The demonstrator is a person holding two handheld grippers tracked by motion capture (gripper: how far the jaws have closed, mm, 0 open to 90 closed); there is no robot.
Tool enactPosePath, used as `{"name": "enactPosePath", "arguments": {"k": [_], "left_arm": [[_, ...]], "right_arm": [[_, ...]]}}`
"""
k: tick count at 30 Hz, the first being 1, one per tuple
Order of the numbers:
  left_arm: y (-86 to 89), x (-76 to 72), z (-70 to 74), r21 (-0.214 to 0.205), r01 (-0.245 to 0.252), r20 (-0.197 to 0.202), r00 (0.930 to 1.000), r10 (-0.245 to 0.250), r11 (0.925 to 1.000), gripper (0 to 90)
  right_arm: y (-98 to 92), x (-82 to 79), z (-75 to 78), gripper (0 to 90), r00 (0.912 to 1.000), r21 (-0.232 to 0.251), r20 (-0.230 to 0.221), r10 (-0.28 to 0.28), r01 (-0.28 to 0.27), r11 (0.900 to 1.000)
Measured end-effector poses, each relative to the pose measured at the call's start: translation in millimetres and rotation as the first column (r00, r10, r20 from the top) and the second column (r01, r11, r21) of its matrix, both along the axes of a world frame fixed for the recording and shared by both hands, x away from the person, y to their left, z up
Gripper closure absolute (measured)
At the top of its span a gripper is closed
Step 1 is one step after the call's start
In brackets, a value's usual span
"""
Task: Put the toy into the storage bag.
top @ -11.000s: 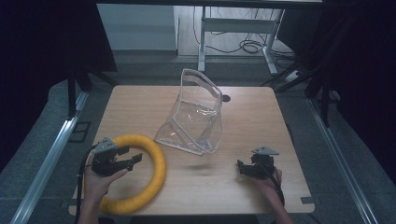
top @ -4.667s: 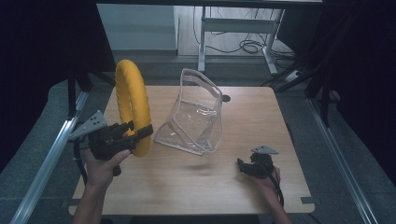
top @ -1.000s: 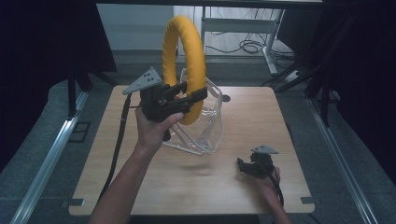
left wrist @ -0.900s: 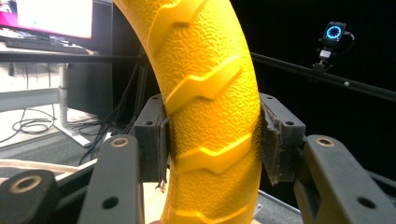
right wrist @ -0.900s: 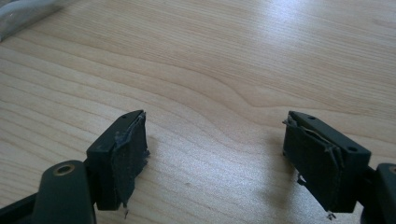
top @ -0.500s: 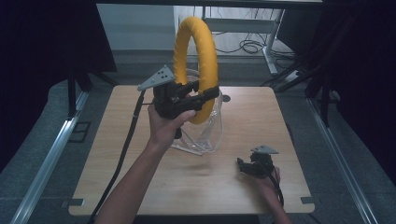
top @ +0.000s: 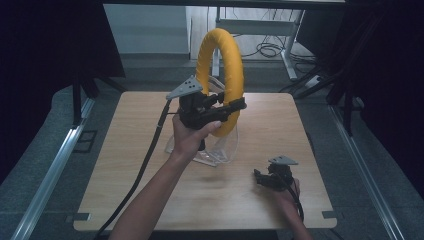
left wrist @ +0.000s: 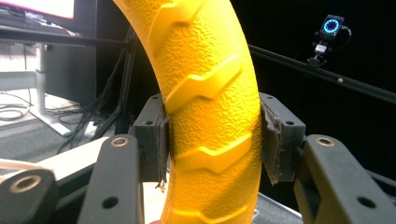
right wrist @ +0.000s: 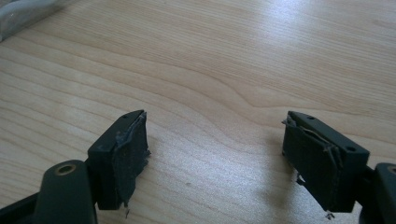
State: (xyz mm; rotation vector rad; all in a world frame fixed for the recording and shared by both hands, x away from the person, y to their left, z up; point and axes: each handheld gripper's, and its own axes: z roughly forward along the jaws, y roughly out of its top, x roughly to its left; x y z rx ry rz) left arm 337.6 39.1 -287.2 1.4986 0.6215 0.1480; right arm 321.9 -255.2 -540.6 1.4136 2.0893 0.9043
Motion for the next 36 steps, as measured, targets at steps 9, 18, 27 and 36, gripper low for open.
{"name": "enactPosePath", "arguments": {"k": [9, 18, 27, 36], "left_arm": [[2.9, 13.7, -25.7, 0.014, -0.016, -0.064, 0.9978, 0.016, 0.9998, 50.6], [10.0, 27.0, -54.6, -0.011, -0.033, -0.152, 0.9878, 0.031, 0.9994, 50.6], [13.1, 34.9, -81.3, 0.017, -0.050, -0.208, 0.9767, 0.052, 0.9986, 50.6], [13.9, 37.0, -94.0, 0.041, -0.061, -0.229, 0.9711, 0.069, 0.9973, 50.7]], "right_arm": [[-0.2, 0.0, 0.1, 22.5, 1.0000, -0.002, 0.000, 0.002, -0.002, 1.0000], [-0.1, -0.2, 0.2, 22.5, 1.0000, -0.001, -0.002, 0.002, -0.002, 1.0000], [-0.1, -0.2, 0.2, 22.6, 1.0000, -0.001, -0.002, 0.004, -0.004, 1.0000], [-0.1, -0.2, 0.2, 22.8, 1.0000, 0.000, -0.002, 0.004, -0.004, 1.0000]]}}
